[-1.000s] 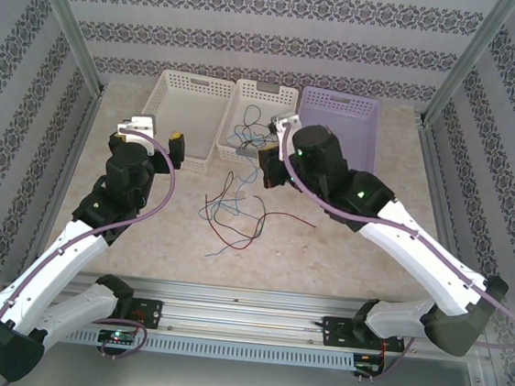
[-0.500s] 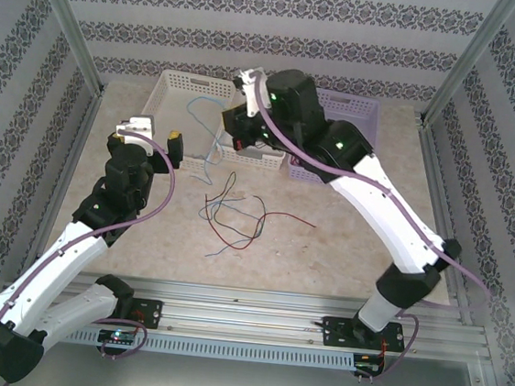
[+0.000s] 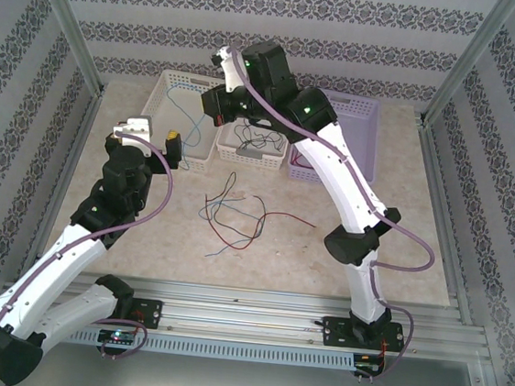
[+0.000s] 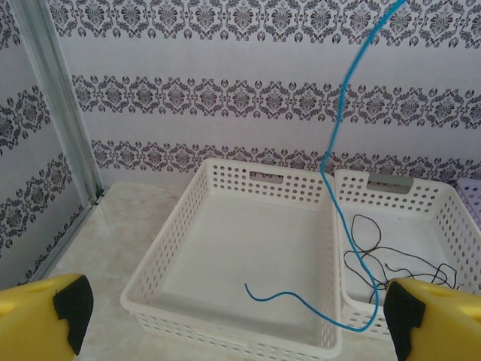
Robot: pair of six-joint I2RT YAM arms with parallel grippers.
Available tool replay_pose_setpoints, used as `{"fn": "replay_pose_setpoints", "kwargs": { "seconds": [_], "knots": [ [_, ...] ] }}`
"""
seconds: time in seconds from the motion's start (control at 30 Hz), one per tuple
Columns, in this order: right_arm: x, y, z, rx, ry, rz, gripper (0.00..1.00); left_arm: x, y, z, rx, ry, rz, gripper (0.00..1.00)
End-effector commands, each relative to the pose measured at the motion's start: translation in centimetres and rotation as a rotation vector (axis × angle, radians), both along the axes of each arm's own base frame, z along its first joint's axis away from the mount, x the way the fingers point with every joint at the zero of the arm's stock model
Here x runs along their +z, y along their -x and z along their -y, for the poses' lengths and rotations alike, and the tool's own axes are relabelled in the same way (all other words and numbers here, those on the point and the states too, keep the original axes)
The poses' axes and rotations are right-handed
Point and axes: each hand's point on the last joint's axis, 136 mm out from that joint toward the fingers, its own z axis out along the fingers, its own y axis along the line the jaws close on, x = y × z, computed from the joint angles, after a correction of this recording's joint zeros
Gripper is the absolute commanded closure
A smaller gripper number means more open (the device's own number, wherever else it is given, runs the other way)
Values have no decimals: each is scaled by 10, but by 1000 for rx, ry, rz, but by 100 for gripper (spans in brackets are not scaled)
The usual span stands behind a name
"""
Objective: Untangle the cables
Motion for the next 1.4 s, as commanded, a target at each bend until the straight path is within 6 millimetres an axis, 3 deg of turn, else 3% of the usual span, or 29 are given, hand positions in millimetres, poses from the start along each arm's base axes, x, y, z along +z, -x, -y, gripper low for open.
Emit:
{"fn": "replay_pose_setpoints", "kwargs": {
  "seconds": [0.0, 0.17, 0.53, 0.73, 1.0, 1.37],
  "knots": [
    [-1, 3, 3, 20, -12, -29, 100, 3, 1, -1, 18, -14, 27, 0],
    [-10, -13, -2, 28, -47, -62, 100, 9, 6, -7, 45, -26, 51, 0],
    [-52, -65, -29, 30, -126, -139, 100, 20, 18, -17, 75, -8, 127, 0],
    [-56, -94, -35, 9, -227, -169, 100, 22, 19, -18, 79, -9, 134, 0],
    [-82, -117, -46, 1, -280, -221, 100, 22, 19, -17, 74, -14, 133, 0],
    [-109, -131, -54, -57, -238, -199, 100, 22, 18, -16, 71, -17, 130, 0]
  ]
}}
